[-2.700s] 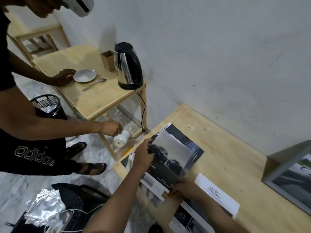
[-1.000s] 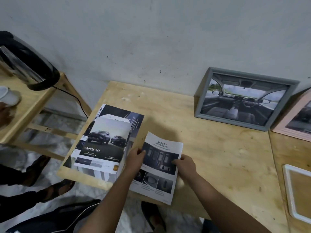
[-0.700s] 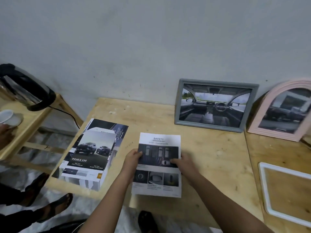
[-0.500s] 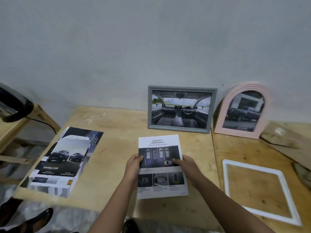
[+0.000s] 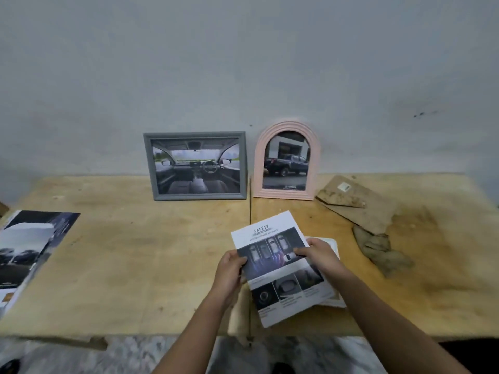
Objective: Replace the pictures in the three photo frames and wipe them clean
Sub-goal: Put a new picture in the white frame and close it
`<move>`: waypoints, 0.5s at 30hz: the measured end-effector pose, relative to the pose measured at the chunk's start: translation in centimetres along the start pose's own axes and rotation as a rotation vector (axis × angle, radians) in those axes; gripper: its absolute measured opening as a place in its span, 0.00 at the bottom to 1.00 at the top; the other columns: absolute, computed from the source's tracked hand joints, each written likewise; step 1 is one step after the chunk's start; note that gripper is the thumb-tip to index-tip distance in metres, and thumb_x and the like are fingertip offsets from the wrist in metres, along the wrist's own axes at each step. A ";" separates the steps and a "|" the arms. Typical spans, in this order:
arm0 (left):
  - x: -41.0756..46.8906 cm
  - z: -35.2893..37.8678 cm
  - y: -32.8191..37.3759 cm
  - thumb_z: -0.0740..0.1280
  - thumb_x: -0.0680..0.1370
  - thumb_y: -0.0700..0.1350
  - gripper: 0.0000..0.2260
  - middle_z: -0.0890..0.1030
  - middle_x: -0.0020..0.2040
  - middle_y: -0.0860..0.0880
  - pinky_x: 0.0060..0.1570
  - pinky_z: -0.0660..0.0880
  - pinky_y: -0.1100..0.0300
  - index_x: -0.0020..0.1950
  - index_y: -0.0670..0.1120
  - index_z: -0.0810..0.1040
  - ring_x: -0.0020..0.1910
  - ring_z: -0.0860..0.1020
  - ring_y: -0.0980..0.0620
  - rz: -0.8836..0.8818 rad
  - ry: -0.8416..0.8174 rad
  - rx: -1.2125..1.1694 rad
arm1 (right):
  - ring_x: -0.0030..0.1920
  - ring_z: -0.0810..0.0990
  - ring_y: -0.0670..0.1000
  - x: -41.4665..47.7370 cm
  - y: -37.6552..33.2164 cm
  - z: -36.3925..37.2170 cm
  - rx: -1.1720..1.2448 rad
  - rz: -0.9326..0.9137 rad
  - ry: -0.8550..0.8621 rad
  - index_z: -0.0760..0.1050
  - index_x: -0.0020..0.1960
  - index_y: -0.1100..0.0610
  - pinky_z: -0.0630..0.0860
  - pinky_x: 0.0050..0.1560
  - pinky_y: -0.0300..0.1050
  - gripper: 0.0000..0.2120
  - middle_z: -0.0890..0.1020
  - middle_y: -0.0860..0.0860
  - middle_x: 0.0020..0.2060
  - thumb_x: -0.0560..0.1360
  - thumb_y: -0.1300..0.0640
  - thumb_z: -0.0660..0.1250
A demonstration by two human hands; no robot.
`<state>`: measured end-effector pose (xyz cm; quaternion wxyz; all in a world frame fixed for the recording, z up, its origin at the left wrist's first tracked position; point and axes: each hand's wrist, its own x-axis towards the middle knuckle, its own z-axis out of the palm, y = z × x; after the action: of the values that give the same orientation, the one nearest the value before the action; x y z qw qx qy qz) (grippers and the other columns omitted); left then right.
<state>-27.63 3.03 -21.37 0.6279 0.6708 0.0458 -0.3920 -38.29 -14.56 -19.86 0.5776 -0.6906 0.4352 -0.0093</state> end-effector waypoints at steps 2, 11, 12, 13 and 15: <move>-0.2 1.8 0.1 0.59 0.79 0.36 0.04 0.77 0.38 0.44 0.23 0.68 0.64 0.47 0.42 0.71 0.31 0.73 0.50 0.009 -0.034 0.050 | 0.44 0.82 0.58 -0.2 0.4 -2.0 0.004 -0.013 0.014 0.77 0.45 0.56 0.77 0.48 0.54 0.03 0.83 0.57 0.43 0.73 0.61 0.66; 0.0 6.2 1.4 0.62 0.79 0.39 0.05 0.78 0.39 0.45 0.28 0.73 0.65 0.43 0.42 0.73 0.34 0.76 0.52 0.066 -0.075 0.129 | 0.32 0.77 0.53 -0.2 0.1 -6.6 -0.017 -0.116 0.187 0.74 0.47 0.56 0.69 0.27 0.41 0.03 0.79 0.53 0.36 0.74 0.61 0.67; 0.1 6.3 1.5 0.63 0.79 0.40 0.04 0.78 0.39 0.45 0.29 0.73 0.65 0.45 0.42 0.74 0.34 0.75 0.52 0.081 -0.073 0.146 | 0.34 0.77 0.52 -0.2 -0.1 -6.9 -0.030 -0.152 0.200 0.74 0.47 0.56 0.70 0.28 0.41 0.04 0.79 0.51 0.36 0.74 0.61 0.67; 0.2 6.4 1.7 0.63 0.79 0.41 0.04 0.78 0.40 0.46 0.29 0.72 0.66 0.45 0.43 0.75 0.34 0.74 0.53 0.096 -0.078 0.156 | 0.36 0.78 0.51 -0.3 -0.3 -7.0 -0.049 -0.198 0.211 0.74 0.49 0.55 0.71 0.31 0.41 0.05 0.79 0.48 0.38 0.74 0.61 0.67; 0.3 6.4 2.1 0.63 0.79 0.42 0.04 0.78 0.40 0.48 0.29 0.70 0.67 0.45 0.43 0.74 0.34 0.72 0.54 0.123 -0.080 0.146 | 0.40 0.79 0.45 -0.5 -0.9 -7.1 -0.047 -0.313 0.222 0.76 0.51 0.53 0.72 0.37 0.38 0.07 0.80 0.45 0.41 0.74 0.61 0.67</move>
<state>-29.29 -3.13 -19.27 0.6016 0.7001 -0.0491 -0.3815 -41.77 -19.91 -16.51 0.5012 -0.7578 0.3836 -0.1653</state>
